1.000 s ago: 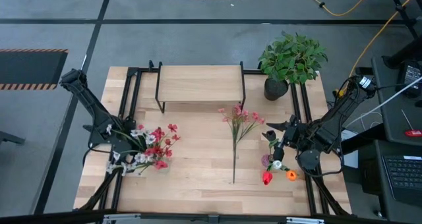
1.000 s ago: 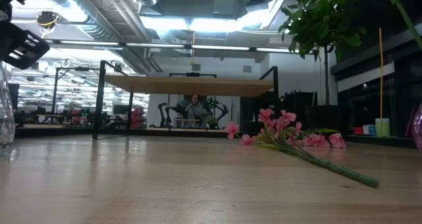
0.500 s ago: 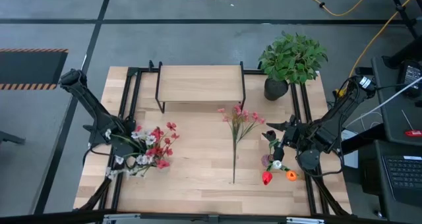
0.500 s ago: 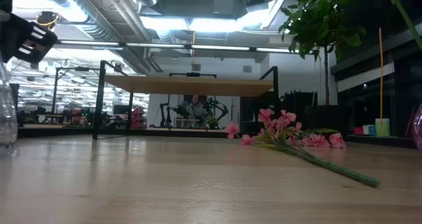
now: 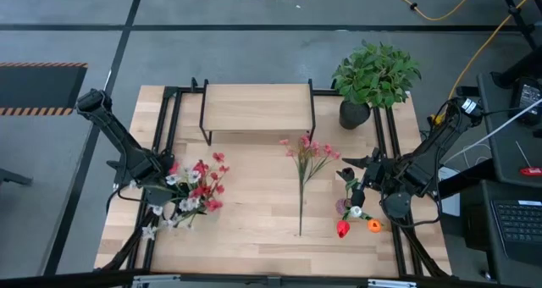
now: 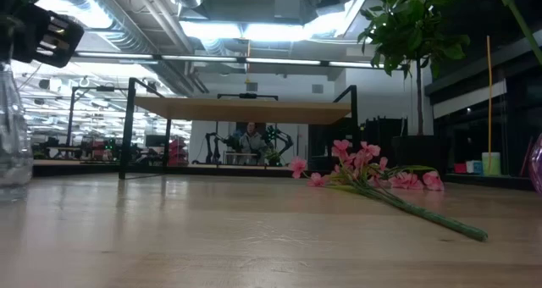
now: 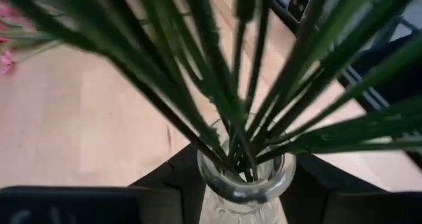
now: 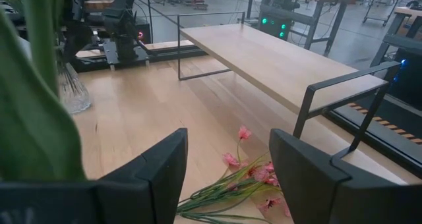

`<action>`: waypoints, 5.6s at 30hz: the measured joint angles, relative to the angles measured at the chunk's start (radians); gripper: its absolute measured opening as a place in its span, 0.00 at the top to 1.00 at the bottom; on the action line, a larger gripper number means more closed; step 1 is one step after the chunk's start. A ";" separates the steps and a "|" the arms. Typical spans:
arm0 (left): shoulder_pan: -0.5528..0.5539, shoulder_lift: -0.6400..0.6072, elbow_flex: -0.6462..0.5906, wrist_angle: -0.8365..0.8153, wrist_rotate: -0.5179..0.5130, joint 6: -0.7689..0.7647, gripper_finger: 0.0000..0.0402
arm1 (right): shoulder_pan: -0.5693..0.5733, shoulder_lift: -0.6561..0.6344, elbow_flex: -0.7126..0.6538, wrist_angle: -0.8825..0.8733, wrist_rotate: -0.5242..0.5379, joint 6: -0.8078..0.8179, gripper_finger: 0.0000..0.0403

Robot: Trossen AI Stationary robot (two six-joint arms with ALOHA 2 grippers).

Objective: Pick and place flowers into a vace then onto a shelf
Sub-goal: Move the transparent vase to the middle of the table, then put the pink flowers into the transparent vase

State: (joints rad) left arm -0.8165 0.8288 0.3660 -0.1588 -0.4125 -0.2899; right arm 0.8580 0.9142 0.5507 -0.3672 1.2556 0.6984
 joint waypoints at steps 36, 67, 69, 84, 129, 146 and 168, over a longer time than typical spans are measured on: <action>0.483 0.202 0.000 0.305 -0.269 -0.054 0.75 | 0.000 0.000 0.000 -0.003 0.000 0.009 0.46; 0.609 0.262 0.001 0.389 -0.093 0.121 0.60 | 0.000 0.000 0.000 -0.019 0.000 0.027 0.46; 0.608 0.237 0.001 0.375 -0.085 0.121 0.60 | 0.000 0.000 0.000 -0.019 0.000 0.027 0.46; 0.568 0.108 0.001 0.267 -0.103 0.131 0.60 | 0.000 0.000 0.000 -0.019 0.000 0.024 0.46; 0.567 0.115 0.001 0.219 -0.143 0.154 0.44 | 0.000 0.000 0.000 -0.019 0.000 0.025 0.46; 0.547 -0.134 0.001 0.042 -0.119 0.217 0.44 | 0.000 0.000 0.000 -0.019 0.000 0.025 0.46; 0.100 -0.370 0.028 -0.024 -0.401 0.329 0.44 | 0.000 0.000 0.000 -0.027 -0.001 0.023 0.46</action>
State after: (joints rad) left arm -0.7165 0.4590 0.3940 -0.1830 -0.8133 0.0395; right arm 0.8578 0.9142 0.5507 -0.3939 1.2549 0.7212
